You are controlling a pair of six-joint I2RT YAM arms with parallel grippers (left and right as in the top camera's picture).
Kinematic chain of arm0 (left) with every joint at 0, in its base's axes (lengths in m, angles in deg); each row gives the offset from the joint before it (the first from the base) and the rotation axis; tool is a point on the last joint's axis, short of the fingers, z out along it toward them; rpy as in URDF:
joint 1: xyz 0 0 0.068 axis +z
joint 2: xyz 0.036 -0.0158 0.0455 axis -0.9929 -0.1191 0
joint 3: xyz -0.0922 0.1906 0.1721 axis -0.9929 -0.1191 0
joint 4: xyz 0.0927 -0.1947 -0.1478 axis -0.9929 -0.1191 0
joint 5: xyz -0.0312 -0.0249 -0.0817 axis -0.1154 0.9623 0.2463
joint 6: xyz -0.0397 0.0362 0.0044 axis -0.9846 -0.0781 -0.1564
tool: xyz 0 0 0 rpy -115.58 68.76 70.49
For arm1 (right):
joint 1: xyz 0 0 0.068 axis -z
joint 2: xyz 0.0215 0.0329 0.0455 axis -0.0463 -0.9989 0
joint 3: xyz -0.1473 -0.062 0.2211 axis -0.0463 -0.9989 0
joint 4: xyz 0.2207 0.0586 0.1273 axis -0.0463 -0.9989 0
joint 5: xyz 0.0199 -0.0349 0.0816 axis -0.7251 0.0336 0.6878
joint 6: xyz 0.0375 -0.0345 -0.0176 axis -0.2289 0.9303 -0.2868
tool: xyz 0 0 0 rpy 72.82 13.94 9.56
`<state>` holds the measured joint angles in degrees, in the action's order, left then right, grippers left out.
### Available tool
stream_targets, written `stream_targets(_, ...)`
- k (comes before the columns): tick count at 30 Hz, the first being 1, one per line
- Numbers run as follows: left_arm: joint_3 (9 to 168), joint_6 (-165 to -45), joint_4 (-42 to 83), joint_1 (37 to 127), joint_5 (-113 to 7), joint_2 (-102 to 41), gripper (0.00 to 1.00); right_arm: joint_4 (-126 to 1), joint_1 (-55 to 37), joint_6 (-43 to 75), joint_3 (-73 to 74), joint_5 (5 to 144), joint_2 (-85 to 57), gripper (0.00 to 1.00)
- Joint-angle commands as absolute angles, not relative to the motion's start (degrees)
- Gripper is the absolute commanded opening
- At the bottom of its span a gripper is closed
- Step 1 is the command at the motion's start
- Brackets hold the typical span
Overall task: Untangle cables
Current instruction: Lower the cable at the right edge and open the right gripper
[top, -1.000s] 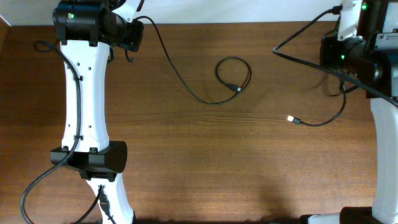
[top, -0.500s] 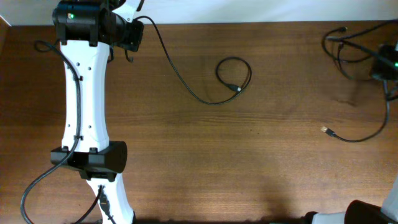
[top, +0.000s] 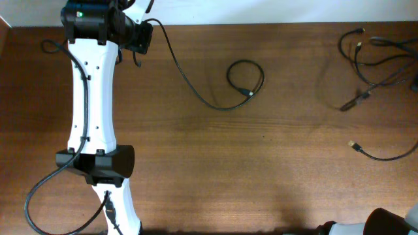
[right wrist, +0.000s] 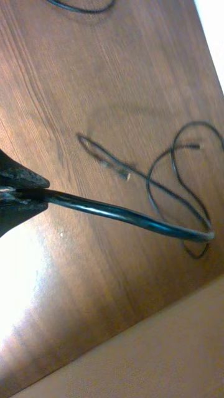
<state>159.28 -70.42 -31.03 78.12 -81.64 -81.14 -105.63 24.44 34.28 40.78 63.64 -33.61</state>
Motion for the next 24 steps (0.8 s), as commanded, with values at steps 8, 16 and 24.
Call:
stream_targets(8, 159.7, -70.3, -30.1, 77.9, -82.1, -81.6, 0.0, -104.6, 35.9, 34.0, 40.6, 70.6, -30.9, 0.04)
stream_targets(16, 159.7, -70.3, -30.5, 77.9, -82.1, -81.6, 0.0, -101.0, 39.1, 34.0, 37.2, 70.7, -30.9, 0.04)
stream_targets(24, 159.7, -70.3, -30.7, 77.9, -82.0, -81.6, 0.0, -93.6, 39.0, 34.0, 27.5, 71.3, -30.9, 0.04)
